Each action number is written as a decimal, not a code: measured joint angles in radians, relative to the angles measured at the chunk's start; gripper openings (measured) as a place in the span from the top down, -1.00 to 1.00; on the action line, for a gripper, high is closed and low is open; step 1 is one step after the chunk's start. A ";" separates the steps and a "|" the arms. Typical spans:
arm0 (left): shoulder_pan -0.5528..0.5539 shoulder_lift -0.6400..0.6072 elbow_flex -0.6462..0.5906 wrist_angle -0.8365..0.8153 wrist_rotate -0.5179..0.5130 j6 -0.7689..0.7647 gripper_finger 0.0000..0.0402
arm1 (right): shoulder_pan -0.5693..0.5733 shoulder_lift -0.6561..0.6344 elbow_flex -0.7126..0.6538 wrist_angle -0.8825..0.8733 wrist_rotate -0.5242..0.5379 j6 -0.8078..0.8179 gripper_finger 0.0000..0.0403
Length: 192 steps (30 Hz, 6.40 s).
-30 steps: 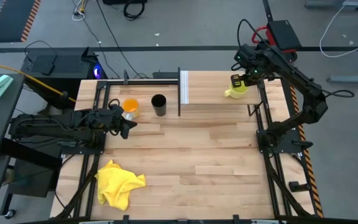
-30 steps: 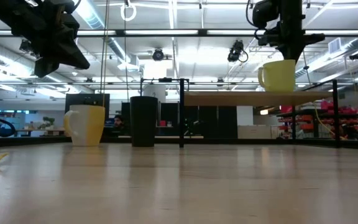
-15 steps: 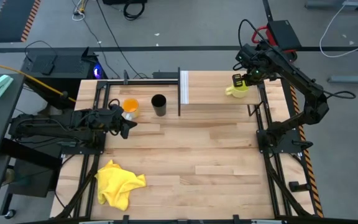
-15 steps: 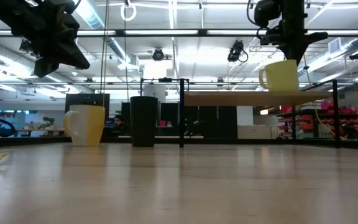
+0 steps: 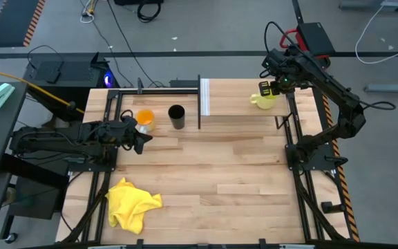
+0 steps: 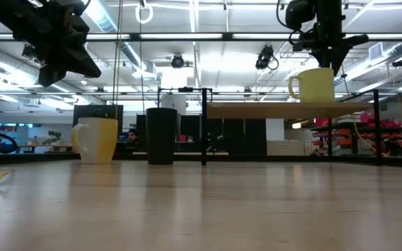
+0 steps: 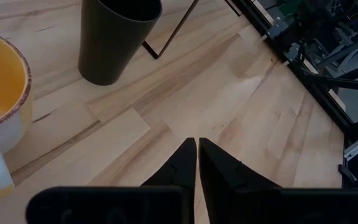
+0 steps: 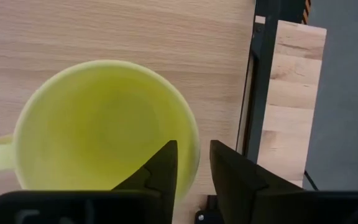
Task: Stack small to large cups/mugs on shelf
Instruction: Put the yellow mug on the shelf
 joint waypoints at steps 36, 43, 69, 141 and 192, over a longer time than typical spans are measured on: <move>0.000 0.000 0.000 0.003 -0.079 0.009 0.87 | 0.959 -0.310 -0.227 0.109 0.390 0.849 0.95; 0.000 0.000 0.000 0.003 -0.079 0.006 0.92 | 0.954 -0.274 -0.322 0.338 0.423 0.873 0.97; 0.002 0.000 0.000 0.002 -0.078 0.025 0.89 | 0.611 -0.159 -0.330 0.092 0.489 0.937 1.00; 0.002 0.000 0.000 -0.007 -0.078 0.009 0.89 | 0.393 0.212 0.142 -0.001 0.247 0.315 1.00; 0.002 0.000 0.000 -0.017 -0.078 0.009 0.89 | 0.368 0.219 0.101 0.051 0.209 0.311 1.00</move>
